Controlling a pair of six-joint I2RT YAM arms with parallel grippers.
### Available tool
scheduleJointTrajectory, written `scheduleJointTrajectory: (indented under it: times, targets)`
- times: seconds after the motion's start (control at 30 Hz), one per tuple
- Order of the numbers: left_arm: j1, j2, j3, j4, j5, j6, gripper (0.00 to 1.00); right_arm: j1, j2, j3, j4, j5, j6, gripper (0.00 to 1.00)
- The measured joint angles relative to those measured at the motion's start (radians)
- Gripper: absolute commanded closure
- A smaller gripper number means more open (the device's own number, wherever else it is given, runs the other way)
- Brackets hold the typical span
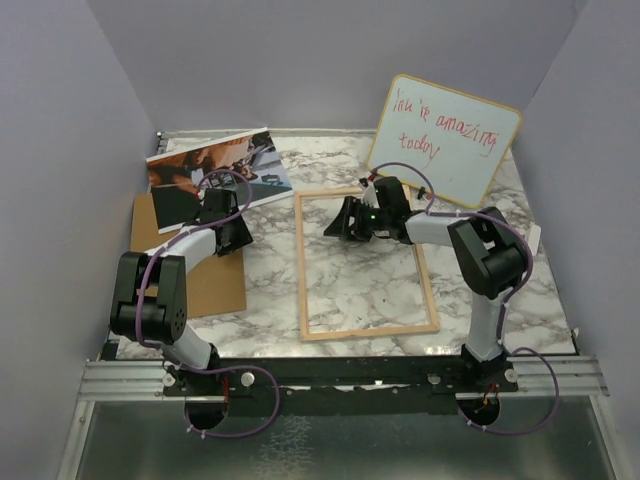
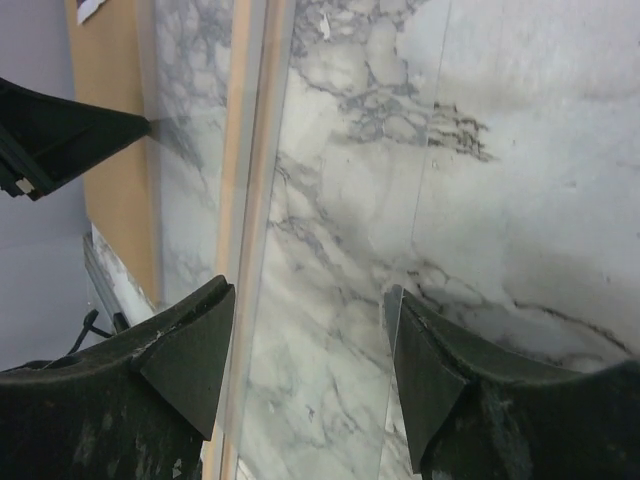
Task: Put the photo into the frame
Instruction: Move the photo frame item to the center of the board, then pick up the photo frame item at the center of the board.
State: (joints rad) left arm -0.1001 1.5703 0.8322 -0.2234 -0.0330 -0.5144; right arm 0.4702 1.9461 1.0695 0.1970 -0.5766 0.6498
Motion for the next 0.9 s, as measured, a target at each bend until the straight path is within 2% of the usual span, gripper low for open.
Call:
scheduleJointTrajectory:
  times: [0.13,0.33,0.5,0.67,0.73,0.87,0.9]
  targets:
    - [0.0,0.01,0.008,0.003,0.005,0.014,0.48,-0.007,0.063,0.036,0.079,-0.026,0.01,0.38]
    - [0.0,0.018,0.012,0.006,0.006,0.027,0.49,-0.014,0.116,0.076,0.228,-0.152,0.062,0.48]
    - [0.0,0.032,0.023,0.014,0.006,0.037,0.49,-0.014,0.146,0.079,0.359,-0.264,0.138,0.51]
    - [0.0,0.035,0.026,0.019,0.011,0.044,0.49,-0.014,0.201,0.124,0.392,-0.308,0.229,0.52]
    - [0.001,0.035,0.026,0.021,0.015,0.046,0.49,-0.014,0.212,0.137,0.388,-0.314,0.255,0.62]
    - [0.001,0.035,0.026,0.024,0.021,0.048,0.49,-0.014,0.217,0.167,0.386,-0.331,0.294,0.97]
    - [0.001,0.035,0.027,0.024,0.022,0.048,0.49,-0.014,0.217,0.172,0.393,-0.333,0.307,0.99]
